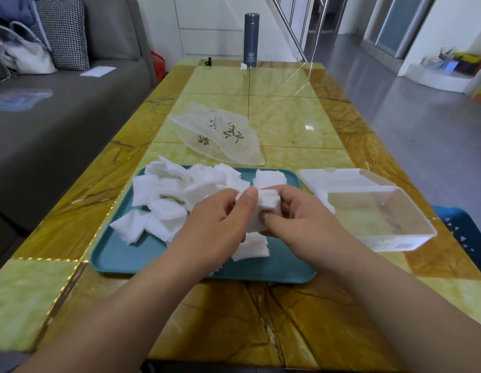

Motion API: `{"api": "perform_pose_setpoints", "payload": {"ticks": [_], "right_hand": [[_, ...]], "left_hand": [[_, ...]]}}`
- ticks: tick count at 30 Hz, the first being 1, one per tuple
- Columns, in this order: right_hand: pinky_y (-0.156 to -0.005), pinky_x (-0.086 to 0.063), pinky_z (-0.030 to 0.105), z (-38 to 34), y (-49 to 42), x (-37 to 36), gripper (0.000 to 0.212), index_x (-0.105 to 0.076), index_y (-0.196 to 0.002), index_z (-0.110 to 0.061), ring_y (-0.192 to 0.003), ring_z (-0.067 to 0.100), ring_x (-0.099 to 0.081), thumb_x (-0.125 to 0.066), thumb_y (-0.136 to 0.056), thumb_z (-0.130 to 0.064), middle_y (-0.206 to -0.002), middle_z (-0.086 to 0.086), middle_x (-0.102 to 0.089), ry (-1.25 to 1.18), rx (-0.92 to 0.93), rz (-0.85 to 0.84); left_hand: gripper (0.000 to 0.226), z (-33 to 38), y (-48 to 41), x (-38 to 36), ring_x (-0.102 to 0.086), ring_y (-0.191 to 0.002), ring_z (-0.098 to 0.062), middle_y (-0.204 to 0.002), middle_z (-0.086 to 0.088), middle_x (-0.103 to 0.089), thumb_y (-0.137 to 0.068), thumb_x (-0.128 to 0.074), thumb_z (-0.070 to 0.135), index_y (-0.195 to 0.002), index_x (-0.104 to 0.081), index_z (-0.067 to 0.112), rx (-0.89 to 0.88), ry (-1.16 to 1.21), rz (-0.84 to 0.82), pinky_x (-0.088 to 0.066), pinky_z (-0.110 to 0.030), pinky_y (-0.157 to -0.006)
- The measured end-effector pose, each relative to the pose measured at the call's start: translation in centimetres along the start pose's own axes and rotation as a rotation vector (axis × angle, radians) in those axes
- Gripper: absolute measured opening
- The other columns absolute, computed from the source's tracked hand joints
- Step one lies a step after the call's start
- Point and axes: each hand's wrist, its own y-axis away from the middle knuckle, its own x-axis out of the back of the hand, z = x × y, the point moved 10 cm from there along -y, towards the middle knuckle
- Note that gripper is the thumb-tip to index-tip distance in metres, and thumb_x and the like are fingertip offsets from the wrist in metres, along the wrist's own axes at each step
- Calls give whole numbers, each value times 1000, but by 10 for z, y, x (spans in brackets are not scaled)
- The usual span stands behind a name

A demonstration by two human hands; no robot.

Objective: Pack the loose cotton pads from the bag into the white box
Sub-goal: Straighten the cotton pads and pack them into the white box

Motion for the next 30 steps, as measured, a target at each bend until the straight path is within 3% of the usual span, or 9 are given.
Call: {"api": "perform_pose_setpoints", "payload": {"ticks": [5,10,14,17,20,22,26,28,30], "right_hand": [[-98,-58,55,2,2,1,20,-71,-109,-23,-106,29,-73,-62,-92,-15,-107,6,-77,-49,-17,-9],[-91,-63,48,1,8,12,15,-72,-110,-14,-98,27,-77,-69,-96,-11,-98,7,-80,-101,-63,40],[-73,-64,40,-11,14,42,12,-74,-99,-16,-85,28,-74,-76,-91,-24,-91,12,-78,-13,-34,177],[-67,-59,38,-15,19,82,15,-73,-93,-19,-68,13,-63,-77,-87,-31,-86,10,-74,57,3,344],[-58,-50,19,-11,29,130,14,-69,-92,-20,-60,2,-54,-75,-88,-32,-75,-4,-66,163,12,514],[-57,-48,25,0,32,155,16,-64,-88,-21,-62,6,-57,-72,-88,-35,-72,-9,-62,277,-32,588],[-74,-56,40,31,28,184,27,-54,-84,-27,-78,18,-62,-67,-87,-51,-80,-9,-61,497,-187,626],[-77,-54,39,41,25,187,25,-54,-95,-29,-89,21,-63,-66,-87,-50,-91,-10,-62,564,-260,604],[-70,-47,33,41,20,188,30,-55,-107,-28,-92,22,-63,-65,-88,-49,-99,-7,-63,662,-289,595]], "left_hand": [[33,1,-1,3,-63,-74,-23,-66,4,-63,-105,-44,34,-81,-61,19,-9,13,104,-51,-44,-72],[23,-5,-2,-2,-58,-62,-9,-64,8,-64,-102,-46,21,-93,-66,25,49,101,68,-47,-33,-64],[17,0,-8,-9,-56,-59,-11,-66,7,-67,-104,-51,23,-103,-65,31,50,156,52,-47,-34,-62],[13,21,-17,-25,-60,-62,-9,-76,3,-70,-103,-55,22,-111,-64,28,1,116,43,-52,-29,-63],[14,43,-27,-57,-61,-64,-5,-94,6,-68,-98,-62,23,-112,-65,27,-29,67,-5,-53,-21,-58],[23,52,-35,-79,-63,-75,-9,-107,10,-65,-95,-66,28,-117,-62,32,-46,-12,-49,-54,-27,-68],[47,58,-41,-109,-60,-108,-11,-123,12,-54,-92,-71,38,-136,-54,32,-63,-145,-109,-54,-34,-93],[52,57,-40,-117,-58,-119,-8,-133,11,-52,-92,-73,37,-140,-53,31,-74,-165,-128,-52,-31,-95],[52,54,-38,-124,-61,-116,-6,-136,12,-53,-93,-72,36,-141,-52,31,-69,-141,-147,-55,-33,-95]]}}
